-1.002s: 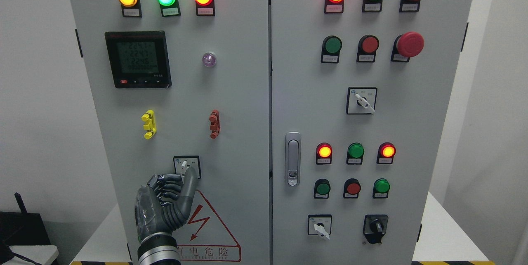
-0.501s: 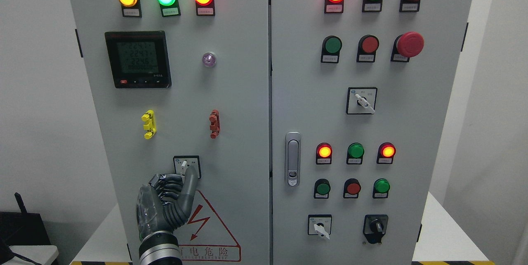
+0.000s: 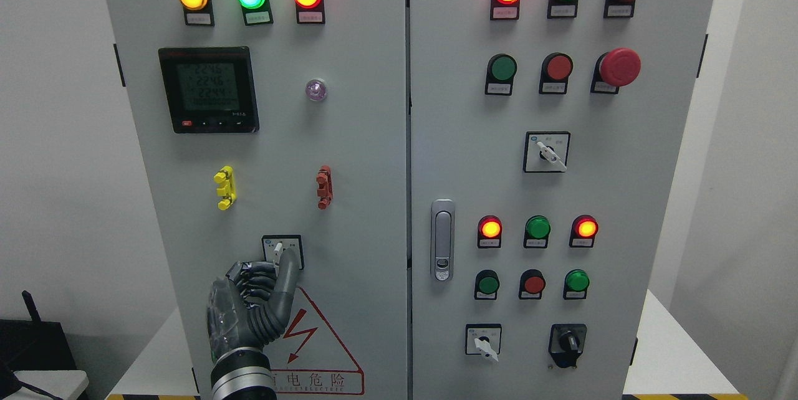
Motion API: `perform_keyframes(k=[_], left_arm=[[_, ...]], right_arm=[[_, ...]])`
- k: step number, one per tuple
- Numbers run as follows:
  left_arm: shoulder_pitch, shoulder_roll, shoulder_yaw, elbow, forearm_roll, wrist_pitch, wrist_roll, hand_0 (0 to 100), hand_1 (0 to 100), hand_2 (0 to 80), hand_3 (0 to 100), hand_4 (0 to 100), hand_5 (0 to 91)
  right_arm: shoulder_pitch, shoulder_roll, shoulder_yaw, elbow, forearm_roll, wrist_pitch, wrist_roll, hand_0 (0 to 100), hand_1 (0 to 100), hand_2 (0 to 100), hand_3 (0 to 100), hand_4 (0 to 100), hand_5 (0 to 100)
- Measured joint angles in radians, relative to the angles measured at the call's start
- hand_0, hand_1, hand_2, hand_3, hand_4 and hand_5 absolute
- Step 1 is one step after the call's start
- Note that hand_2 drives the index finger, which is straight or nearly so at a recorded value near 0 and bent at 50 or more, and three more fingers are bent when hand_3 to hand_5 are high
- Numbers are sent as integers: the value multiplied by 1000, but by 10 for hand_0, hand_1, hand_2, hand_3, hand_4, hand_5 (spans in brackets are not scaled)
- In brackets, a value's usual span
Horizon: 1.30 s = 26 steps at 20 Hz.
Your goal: Turn on light switch 1
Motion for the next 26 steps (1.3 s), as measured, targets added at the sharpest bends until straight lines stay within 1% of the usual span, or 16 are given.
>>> perform_keyframes(k=[17,26], left_arm=[[-9,-1,-1,-1,-2,17,1,246,386,552,753,765,693],[-14,-2,-2,-1,-3,22,1,260,383,554,756,766,695]], right_arm=[[0,0,0,0,0,0,0,120,389,0,0,0,0],[0,0,0,0,0,0,0,120,389,0,0,0,0]])
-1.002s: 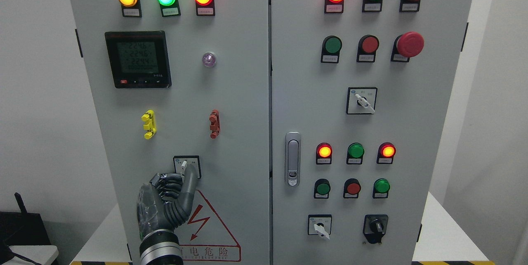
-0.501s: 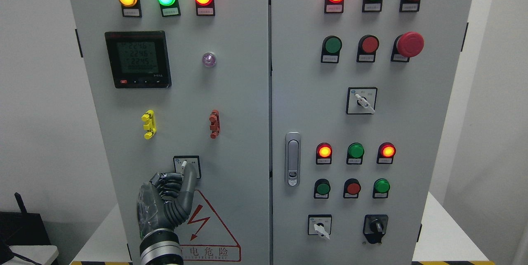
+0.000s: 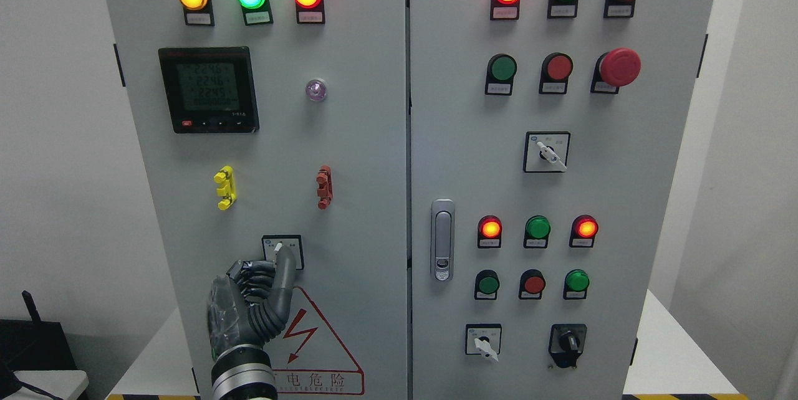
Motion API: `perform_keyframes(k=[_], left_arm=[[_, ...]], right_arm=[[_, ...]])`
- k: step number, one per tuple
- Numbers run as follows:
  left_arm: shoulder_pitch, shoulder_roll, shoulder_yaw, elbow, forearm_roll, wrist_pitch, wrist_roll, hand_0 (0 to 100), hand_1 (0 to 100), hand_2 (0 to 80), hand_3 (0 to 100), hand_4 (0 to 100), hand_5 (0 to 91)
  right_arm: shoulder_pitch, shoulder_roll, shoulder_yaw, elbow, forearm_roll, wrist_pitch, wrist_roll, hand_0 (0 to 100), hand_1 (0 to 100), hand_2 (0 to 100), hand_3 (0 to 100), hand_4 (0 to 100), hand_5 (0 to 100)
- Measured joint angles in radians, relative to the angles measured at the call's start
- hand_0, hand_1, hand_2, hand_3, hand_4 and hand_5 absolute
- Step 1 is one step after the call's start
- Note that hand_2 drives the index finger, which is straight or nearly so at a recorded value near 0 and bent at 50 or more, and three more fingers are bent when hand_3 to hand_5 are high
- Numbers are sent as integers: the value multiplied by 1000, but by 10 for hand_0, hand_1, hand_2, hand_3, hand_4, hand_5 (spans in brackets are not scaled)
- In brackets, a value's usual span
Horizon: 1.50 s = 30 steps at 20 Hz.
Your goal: Turn on light switch 1
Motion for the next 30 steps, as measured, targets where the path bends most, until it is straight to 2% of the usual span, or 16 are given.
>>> perform_keyframes(k=[16,25,30], left_arm=[[-7,-1,-8,1,-2,18,5,273,392,555,761,768,698],[-7,-1,-10,1,-2,19,3,385,364,555,762,770,699],[-7,-1,-11,1,-2,20,3,405,364,555,762,773,701]], right_arm=[[0,0,0,0,0,0,0,120,389,0,0,0,0],[0,0,0,0,0,0,0,120,389,0,0,0,0],[0,0,0,0,0,0,0,120,389,0,0,0,0]])
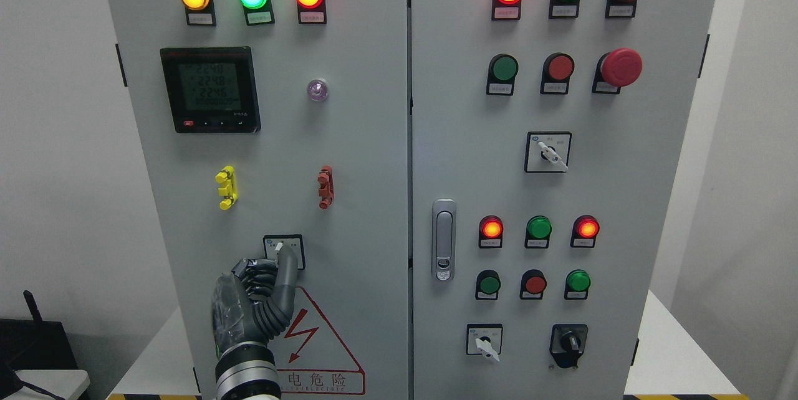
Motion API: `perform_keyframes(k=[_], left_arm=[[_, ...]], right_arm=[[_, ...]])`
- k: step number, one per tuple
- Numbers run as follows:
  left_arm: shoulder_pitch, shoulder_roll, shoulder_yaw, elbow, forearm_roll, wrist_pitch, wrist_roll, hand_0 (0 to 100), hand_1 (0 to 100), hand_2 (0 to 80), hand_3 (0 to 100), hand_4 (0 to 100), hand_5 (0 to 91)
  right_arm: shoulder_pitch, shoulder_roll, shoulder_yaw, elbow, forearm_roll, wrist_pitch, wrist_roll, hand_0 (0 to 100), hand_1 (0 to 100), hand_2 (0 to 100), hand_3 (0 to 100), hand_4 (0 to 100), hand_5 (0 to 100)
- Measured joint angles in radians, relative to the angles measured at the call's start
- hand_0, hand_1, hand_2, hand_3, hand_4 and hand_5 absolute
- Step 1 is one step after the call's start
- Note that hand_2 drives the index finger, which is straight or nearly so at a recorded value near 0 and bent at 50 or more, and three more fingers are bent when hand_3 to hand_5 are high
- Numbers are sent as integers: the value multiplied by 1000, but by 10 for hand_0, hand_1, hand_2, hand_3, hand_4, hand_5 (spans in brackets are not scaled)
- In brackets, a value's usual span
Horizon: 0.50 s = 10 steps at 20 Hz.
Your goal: Turn on light switch 1
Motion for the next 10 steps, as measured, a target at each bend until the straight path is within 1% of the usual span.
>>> perform_keyframes(k=[10], left_arm=[[-1,0,-1,0,0,3,0,422,367,557,766,776,710]], right_arm=[[0,0,0,0,0,0,0,120,389,0,0,0,0]])
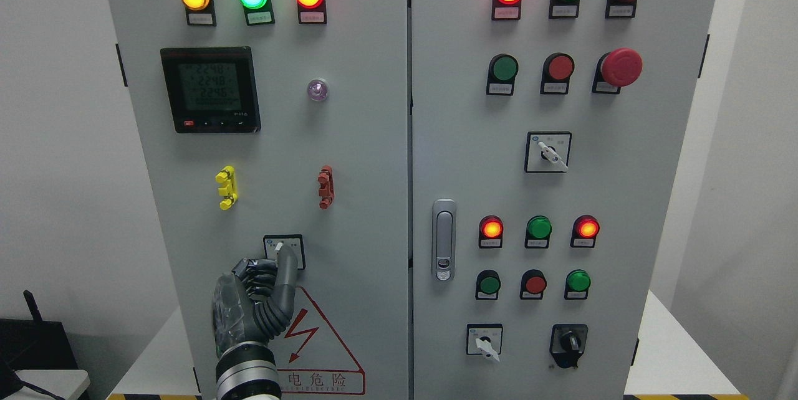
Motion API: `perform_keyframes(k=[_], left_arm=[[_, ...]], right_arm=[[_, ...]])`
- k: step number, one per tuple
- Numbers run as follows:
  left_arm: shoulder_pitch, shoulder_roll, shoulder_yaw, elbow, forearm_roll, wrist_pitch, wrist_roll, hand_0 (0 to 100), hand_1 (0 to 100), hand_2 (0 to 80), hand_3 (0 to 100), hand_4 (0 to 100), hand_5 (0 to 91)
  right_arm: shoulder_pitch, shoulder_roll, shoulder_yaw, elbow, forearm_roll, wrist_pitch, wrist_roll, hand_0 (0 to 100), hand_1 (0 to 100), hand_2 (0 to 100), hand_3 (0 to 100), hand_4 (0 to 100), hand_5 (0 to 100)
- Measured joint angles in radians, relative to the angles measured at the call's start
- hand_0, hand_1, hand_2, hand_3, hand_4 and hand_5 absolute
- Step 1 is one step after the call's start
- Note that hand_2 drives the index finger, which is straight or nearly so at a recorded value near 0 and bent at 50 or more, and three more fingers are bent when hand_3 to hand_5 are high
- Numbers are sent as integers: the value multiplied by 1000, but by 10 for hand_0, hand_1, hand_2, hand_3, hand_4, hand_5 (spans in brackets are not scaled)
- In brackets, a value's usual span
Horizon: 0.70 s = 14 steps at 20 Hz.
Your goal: Turn on light switch 1
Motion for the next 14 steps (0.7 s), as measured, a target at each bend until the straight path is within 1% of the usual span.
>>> perform_keyframes(k=[14], left_arm=[[0,0,0,0,0,0,0,457,345,563,777,782,718]], right_arm=[[0,0,0,0,0,0,0,120,389,0,0,0,0]])
